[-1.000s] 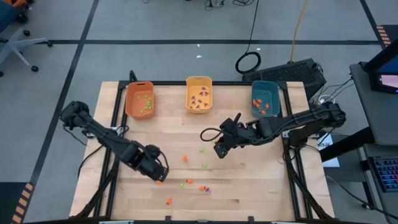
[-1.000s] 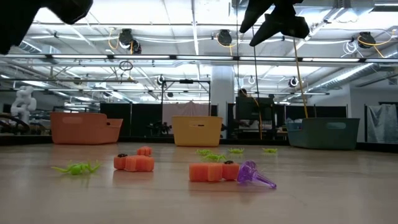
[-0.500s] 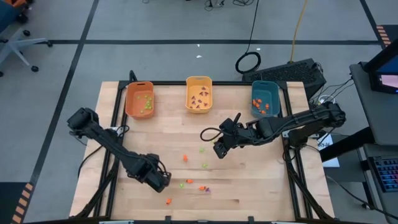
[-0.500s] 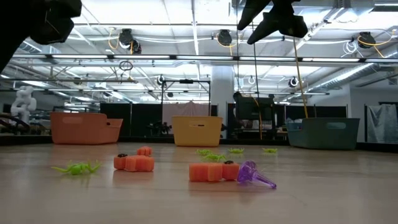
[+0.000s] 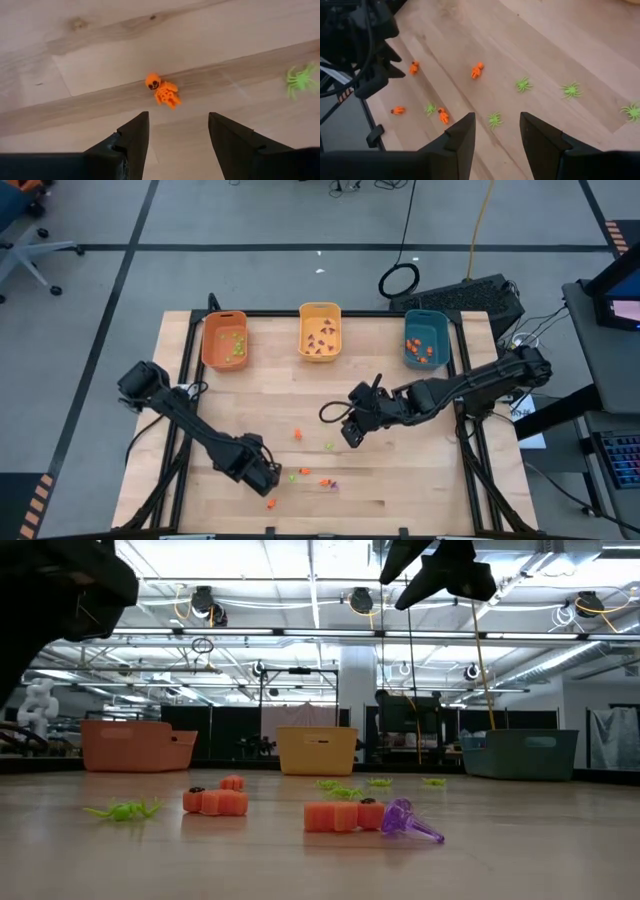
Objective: Sort Halloween decoration
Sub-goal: Put the orange skeleton toy into the blue bin
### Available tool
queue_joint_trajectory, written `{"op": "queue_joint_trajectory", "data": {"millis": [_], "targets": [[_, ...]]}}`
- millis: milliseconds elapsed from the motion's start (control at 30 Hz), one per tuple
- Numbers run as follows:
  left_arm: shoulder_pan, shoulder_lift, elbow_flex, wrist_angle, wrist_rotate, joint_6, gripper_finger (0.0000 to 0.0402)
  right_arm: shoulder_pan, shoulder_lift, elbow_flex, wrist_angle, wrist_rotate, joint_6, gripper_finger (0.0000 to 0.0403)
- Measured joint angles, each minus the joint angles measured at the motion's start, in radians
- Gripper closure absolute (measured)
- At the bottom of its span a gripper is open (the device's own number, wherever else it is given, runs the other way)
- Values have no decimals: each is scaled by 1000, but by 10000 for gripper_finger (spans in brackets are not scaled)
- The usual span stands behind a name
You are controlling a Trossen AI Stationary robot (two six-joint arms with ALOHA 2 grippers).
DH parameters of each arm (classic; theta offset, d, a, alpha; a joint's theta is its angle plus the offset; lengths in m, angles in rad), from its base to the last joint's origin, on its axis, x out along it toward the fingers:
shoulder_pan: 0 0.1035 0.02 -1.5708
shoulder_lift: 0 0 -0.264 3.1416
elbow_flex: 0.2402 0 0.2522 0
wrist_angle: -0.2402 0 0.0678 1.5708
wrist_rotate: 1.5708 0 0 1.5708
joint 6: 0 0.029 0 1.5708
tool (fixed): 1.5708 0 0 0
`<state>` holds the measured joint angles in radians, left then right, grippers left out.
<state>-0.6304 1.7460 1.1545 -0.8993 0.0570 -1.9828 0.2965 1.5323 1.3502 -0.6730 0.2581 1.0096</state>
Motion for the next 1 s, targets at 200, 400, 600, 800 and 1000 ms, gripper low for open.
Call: {"op": "queue_joint_trajectory", "data": {"millis": [200,400,600,800,1000], "targets": [[-2,28,0,-5,-1,-1,203,7,4,0,4,0,-1,261],[-2,57,0,-4,-2,-1,203,7,4,0,4,1,-8,261],[-3,94,0,11,-6,-1,203,6,4,0,4,2,-44,261],[-3,97,0,27,-65,12,212,6,4,0,3,5,-62,261],[-2,97,0,63,-86,86,259,4,4,0,3,8,-84,261]]}}
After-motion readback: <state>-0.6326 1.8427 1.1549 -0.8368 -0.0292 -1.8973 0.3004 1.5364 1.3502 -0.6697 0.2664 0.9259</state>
